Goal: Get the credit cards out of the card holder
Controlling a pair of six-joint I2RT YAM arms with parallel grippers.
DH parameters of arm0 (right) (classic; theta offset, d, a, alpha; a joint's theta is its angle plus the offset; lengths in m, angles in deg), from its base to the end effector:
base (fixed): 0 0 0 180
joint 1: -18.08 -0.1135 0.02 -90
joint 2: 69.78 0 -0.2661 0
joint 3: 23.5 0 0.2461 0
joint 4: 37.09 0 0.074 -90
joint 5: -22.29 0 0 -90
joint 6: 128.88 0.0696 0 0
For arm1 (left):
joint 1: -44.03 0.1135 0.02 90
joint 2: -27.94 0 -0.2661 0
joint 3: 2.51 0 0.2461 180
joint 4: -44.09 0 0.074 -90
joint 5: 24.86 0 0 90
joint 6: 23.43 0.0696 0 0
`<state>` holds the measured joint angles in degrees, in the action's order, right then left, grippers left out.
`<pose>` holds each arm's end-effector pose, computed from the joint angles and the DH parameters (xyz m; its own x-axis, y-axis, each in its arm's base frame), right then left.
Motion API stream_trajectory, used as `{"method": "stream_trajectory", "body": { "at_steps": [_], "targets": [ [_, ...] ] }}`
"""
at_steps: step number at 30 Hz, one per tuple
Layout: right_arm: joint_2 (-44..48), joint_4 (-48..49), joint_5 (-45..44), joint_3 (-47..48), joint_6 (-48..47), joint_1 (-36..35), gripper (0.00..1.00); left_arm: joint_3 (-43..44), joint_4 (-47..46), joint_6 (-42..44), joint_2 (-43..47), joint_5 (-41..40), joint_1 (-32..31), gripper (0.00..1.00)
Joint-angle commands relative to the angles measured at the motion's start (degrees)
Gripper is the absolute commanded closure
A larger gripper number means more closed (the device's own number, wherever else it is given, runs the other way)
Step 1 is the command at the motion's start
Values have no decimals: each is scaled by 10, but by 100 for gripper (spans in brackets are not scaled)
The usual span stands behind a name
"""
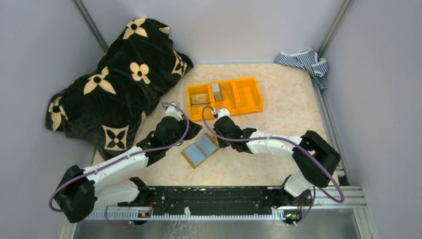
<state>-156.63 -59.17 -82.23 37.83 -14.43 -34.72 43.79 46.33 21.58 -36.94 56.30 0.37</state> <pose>0.2091 0.2466 0.1688 -0.6833 -0.2375 -0.6905 -0.4241 0.8988 0.1106 0.2054 -0.1813 0.2253 -0.5907 -0.4020 -0.6997 0.2272 0.7492 -0.6222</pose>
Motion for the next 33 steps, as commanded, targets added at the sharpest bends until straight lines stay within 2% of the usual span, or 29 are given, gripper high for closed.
{"method": "stream_trajectory", "body": {
  "at_steps": [1,5,14,23,33],
  "targets": [
    [24,49,28,-2,-5,1,100,-38,80,-66,57,-16,-8,82],
    [17,58,41,1,-5,1,100,-87,111,-106,76,-11,-29,83],
    [4,55,50,-1,-8,0,100,-123,166,-165,60,-25,-79,83],
    [-24,60,65,3,-15,1,100,-148,226,-183,103,-33,-82,84],
    [-39,60,58,-8,-19,1,100,-153,226,-191,69,-41,-81,84]
  ]
}}
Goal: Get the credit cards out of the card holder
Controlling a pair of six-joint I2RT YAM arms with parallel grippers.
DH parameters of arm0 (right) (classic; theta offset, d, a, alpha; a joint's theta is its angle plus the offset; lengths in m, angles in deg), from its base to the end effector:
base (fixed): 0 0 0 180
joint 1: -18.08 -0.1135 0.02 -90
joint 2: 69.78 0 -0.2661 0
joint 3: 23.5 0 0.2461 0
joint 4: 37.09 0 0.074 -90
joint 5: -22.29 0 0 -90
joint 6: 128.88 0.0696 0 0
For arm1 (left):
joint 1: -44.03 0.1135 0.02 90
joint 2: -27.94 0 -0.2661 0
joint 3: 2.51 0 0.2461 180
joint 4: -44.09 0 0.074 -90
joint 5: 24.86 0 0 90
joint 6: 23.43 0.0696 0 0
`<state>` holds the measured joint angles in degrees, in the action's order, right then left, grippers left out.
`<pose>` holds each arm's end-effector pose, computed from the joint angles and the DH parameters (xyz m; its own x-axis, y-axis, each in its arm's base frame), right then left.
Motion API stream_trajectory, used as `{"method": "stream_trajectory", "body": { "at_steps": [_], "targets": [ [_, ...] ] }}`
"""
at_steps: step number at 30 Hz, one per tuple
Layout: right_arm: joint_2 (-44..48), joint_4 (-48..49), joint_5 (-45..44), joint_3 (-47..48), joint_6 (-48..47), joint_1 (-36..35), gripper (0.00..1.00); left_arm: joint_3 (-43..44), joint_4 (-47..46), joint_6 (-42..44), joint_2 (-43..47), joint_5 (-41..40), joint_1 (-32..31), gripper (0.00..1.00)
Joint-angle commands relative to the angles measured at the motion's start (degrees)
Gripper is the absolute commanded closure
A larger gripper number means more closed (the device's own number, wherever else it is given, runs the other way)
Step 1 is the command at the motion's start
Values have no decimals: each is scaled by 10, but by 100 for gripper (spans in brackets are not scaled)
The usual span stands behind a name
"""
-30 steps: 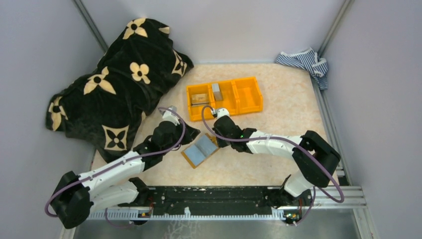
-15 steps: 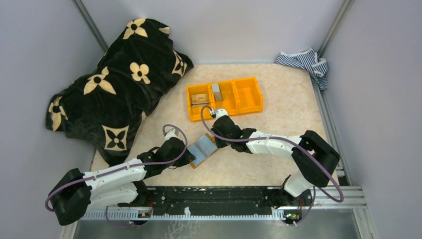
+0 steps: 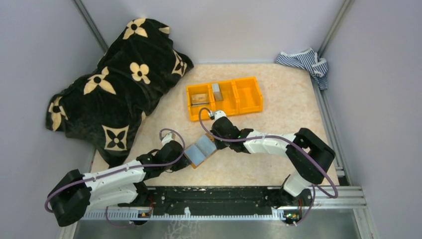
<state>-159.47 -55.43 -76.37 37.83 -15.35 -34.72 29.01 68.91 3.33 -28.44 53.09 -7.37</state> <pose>0.2097 0.2590 0.1588 -0.6929 -0.2600 -0.6725 -0.4891 0.8549 0.1733 0.1286 -0.1378 0.1233 -0.8214 -0.3708 -0.4335 -0.1185 0.8543 -0.5061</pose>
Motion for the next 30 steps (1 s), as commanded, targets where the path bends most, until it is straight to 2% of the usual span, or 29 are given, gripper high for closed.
{"method": "stream_trajectory", "body": {
  "at_steps": [1,10,17,30],
  "targets": [
    [-15,25,0,-9,-11,0,100,-7,-4,-9,-21,-8,-4,84],
    [-41,39,-1,-17,-7,0,100,-8,-8,-6,-29,-14,-4,83],
    [-26,23,-25,-10,-1,6,100,-3,3,-5,-24,-24,-4,83],
    [-41,31,-8,-10,-11,19,100,-2,5,-6,-20,-26,-4,83]
  ]
}}
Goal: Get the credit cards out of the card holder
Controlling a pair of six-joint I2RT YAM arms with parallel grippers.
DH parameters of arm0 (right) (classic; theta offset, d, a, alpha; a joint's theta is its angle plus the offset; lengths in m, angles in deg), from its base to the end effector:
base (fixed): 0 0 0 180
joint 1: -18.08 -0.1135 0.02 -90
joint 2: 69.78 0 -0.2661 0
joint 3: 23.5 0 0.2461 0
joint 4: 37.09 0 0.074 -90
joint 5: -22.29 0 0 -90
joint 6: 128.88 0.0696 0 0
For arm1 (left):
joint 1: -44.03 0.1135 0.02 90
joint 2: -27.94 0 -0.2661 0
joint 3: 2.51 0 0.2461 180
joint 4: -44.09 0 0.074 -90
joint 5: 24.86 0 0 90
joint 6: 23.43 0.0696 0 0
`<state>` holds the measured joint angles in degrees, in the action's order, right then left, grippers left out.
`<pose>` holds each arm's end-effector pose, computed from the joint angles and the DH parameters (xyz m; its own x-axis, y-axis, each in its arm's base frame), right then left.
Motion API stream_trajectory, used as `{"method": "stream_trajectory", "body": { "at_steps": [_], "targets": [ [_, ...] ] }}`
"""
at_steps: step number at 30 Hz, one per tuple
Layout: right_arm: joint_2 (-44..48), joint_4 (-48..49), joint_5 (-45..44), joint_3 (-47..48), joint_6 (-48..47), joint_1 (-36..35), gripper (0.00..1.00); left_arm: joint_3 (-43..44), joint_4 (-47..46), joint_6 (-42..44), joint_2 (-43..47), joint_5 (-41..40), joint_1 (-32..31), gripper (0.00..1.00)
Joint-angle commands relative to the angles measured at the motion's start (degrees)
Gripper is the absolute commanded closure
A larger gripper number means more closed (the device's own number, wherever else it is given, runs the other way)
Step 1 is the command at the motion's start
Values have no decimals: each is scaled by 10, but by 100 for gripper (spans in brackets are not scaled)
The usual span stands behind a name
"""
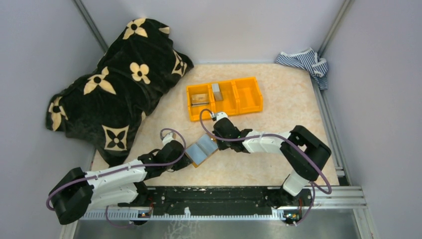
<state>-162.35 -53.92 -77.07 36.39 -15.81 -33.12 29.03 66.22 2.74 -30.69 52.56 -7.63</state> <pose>0.2167 0.2514 0.1379 -0.7138 -0.2708 -0.6459 -0.4598 0.8768 0.1406 0.1318 -0.1422 0.1212 -0.8150 -0.3816 -0.4361 -0.1229 0.8493 -0.5135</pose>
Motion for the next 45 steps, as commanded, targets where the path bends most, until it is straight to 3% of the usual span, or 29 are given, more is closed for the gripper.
{"method": "stream_trajectory", "body": {
  "at_steps": [1,18,45],
  "targets": [
    [-14,18,5,5,-7,3,100,-1,32,1,2,-22,-2,83],
    [7,-2,27,49,7,-70,100,-1,16,7,-10,-18,-2,83],
    [53,-19,19,58,8,-75,100,-4,0,19,-24,-11,-2,84]
  ]
}}
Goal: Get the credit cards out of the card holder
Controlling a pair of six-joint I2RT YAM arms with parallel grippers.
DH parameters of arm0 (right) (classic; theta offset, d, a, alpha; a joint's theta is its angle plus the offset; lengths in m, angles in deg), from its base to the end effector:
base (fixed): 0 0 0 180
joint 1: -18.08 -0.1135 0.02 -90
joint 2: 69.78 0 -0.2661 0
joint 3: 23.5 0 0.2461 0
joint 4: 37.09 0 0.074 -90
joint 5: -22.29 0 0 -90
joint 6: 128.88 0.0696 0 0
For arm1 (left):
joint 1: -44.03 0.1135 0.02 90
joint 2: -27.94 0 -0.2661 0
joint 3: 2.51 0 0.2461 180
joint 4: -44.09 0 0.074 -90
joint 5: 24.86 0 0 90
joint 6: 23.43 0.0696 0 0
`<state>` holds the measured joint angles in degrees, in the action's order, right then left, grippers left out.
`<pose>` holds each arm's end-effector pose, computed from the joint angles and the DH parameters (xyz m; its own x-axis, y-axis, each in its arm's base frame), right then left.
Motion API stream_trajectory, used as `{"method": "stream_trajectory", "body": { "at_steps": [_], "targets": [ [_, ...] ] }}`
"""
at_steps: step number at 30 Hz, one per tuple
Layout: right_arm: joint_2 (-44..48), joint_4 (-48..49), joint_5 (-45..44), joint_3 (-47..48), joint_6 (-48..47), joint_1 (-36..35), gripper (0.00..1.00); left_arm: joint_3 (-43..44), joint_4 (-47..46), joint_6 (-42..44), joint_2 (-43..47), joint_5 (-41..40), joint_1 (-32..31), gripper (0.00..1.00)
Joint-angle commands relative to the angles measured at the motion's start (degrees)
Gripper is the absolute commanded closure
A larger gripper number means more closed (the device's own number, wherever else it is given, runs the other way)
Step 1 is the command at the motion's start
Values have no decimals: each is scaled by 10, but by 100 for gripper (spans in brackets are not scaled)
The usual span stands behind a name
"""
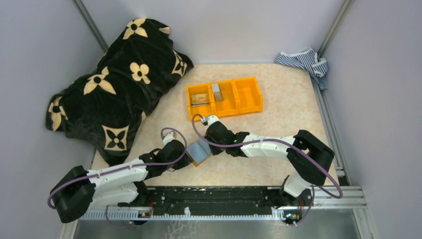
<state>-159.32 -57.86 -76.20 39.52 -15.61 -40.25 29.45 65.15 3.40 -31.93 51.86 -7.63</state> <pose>0.1846 0.2797 0.1647 -0.6662 -0.3357 -0.6660 -0.5726 0.8024 0.1683 0.1347 -0.1446 0.1215 -0.8089 -0.3772 -0.4509 -0.1153 0.8539 -0.5076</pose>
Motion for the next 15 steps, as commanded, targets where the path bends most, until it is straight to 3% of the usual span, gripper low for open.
{"method": "stream_trajectory", "body": {
  "at_steps": [1,15],
  "targets": [
    [23,22,14,28,7,-4,100,-8,11,13,-11,-4,-2,84],
    [-1,28,36,47,14,-36,100,25,100,33,76,-53,-2,84]
  ]
}}
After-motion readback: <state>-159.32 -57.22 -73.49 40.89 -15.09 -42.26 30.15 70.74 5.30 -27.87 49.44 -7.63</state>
